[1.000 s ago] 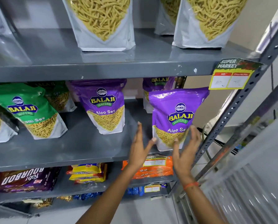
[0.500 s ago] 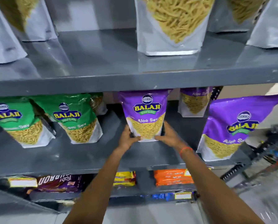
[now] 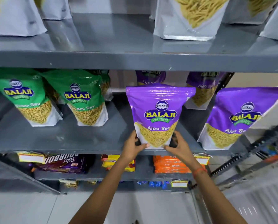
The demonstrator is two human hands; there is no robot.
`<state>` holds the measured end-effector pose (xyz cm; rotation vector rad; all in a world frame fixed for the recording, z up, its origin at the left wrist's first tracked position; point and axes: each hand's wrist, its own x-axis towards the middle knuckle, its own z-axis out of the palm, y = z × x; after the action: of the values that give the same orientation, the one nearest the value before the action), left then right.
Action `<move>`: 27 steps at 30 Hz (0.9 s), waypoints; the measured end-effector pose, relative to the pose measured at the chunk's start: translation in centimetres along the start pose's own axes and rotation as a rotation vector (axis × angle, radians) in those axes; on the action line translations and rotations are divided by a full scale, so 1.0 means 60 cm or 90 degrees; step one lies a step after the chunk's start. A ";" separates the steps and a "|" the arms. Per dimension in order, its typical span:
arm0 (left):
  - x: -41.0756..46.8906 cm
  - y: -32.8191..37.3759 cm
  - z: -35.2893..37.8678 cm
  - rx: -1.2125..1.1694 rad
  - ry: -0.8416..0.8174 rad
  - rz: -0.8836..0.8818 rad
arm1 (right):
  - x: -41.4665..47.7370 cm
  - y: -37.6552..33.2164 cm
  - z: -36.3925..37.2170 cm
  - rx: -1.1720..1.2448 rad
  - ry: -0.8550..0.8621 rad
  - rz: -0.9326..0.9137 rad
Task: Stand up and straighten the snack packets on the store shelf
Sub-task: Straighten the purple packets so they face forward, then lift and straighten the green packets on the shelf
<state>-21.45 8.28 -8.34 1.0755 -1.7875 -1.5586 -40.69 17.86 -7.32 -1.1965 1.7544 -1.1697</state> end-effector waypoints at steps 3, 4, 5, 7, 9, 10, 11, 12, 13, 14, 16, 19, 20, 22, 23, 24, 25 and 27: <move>-0.009 0.011 0.000 0.010 -0.010 -0.009 | -0.013 -0.019 0.003 0.004 0.004 0.012; -0.017 0.017 0.002 0.026 -0.012 -0.006 | -0.021 -0.022 0.010 0.004 0.033 0.007; -0.023 0.020 0.003 0.035 -0.004 0.008 | -0.029 -0.028 0.020 -0.006 0.091 -0.010; -0.040 0.030 0.005 0.055 0.041 0.059 | -0.056 -0.054 0.046 -0.048 0.267 -0.080; -0.065 0.048 -0.011 0.085 0.123 0.108 | -0.083 -0.100 0.087 -0.055 0.416 -0.190; -0.074 0.056 -0.022 0.103 0.166 0.144 | -0.091 -0.126 0.111 -0.050 0.434 -0.241; -0.083 0.066 -0.038 0.117 0.202 0.180 | -0.094 -0.149 0.137 -0.052 0.424 -0.291; -0.089 0.075 -0.055 0.133 0.236 0.216 | -0.093 -0.170 0.163 -0.054 0.394 -0.335; -0.091 0.078 -0.074 0.146 0.268 0.248 | -0.088 -0.188 0.191 -0.050 0.355 -0.368; -0.091 0.079 -0.097 0.154 0.297 0.266 | -0.079 -0.205 0.219 -0.040 0.317 -0.387; -0.079 0.066 -0.150 0.136 0.342 0.261 | -0.046 -0.226 0.269 -0.020 0.255 -0.384; -0.047 0.014 -0.257 0.112 0.394 0.174 | 0.044 -0.222 0.341 -0.025 0.190 -0.253; -0.033 -0.002 -0.290 0.119 0.395 0.141 | 0.076 -0.213 0.356 -0.025 0.158 -0.185; 0.002 -0.032 -0.358 0.094 0.334 0.078 | 0.130 -0.203 0.380 -0.007 0.084 -0.075; 0.021 -0.045 -0.385 0.062 0.278 0.053 | 0.149 -0.198 0.387 0.017 0.046 -0.052; 0.037 -0.050 -0.408 0.043 0.216 0.029 | 0.163 -0.195 0.392 0.046 0.013 -0.041; 0.051 -0.057 -0.423 0.041 0.152 0.007 | 0.170 -0.191 0.395 0.076 -0.013 -0.033; 0.066 -0.067 -0.440 0.077 0.065 -0.031 | 0.175 -0.185 0.407 0.110 -0.016 -0.009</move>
<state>-1.29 -9.67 -7.59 1.2413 -1.8168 -1.4120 -18.90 -0.89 -5.95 -1.1177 1.5931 -1.2815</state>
